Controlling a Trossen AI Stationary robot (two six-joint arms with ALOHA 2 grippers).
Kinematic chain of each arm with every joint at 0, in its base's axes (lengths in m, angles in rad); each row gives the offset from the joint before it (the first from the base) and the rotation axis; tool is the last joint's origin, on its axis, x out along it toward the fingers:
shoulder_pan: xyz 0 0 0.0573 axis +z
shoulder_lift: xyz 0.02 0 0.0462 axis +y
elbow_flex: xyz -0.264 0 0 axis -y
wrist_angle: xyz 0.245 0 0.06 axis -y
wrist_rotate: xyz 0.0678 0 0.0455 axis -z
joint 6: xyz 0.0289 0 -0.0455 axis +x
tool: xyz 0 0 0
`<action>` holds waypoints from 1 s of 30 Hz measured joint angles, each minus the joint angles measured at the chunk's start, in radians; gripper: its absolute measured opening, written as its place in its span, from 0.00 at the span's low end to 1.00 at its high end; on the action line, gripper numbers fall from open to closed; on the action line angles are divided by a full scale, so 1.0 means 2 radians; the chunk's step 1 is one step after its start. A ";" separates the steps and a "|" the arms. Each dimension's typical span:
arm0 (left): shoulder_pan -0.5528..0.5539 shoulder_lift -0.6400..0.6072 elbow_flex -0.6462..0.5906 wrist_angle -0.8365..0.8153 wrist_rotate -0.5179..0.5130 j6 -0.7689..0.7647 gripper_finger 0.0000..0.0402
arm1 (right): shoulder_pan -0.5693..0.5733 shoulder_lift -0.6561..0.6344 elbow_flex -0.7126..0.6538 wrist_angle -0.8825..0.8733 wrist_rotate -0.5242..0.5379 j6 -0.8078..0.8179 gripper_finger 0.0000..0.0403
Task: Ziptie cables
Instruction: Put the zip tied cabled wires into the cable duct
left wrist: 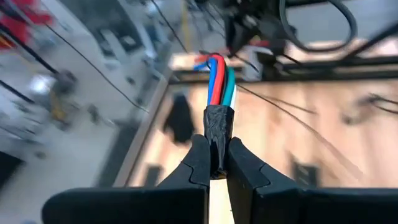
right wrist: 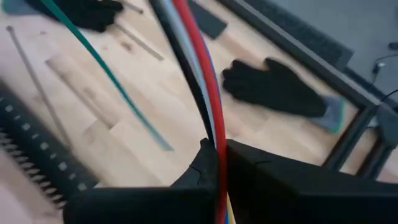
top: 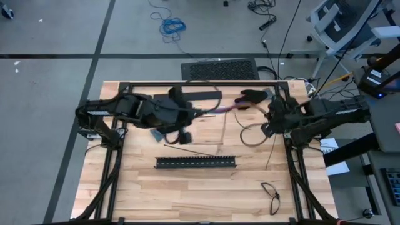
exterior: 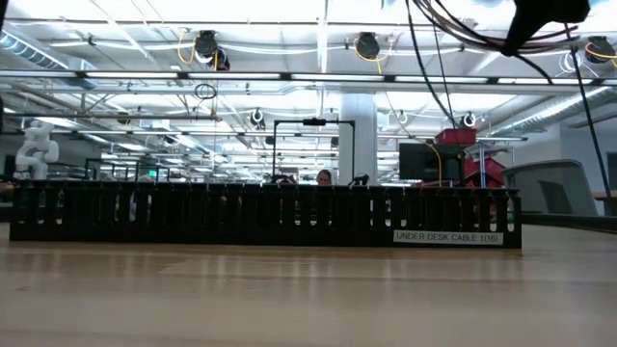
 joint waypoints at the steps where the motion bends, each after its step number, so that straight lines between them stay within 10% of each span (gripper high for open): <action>1: -0.007 -0.004 0.000 -0.020 0.011 -0.019 0.06 | 0.014 0.006 0.000 -0.004 0.000 0.020 0.00; 10: -0.059 -0.004 -0.001 -0.024 0.037 -0.039 0.06 | 0.114 0.066 0.002 -0.043 0.004 0.193 0.00; 30: 0.061 0.081 -0.001 0.012 0.207 0.114 0.06 | 0.273 0.070 -0.087 -0.058 -0.036 0.440 0.00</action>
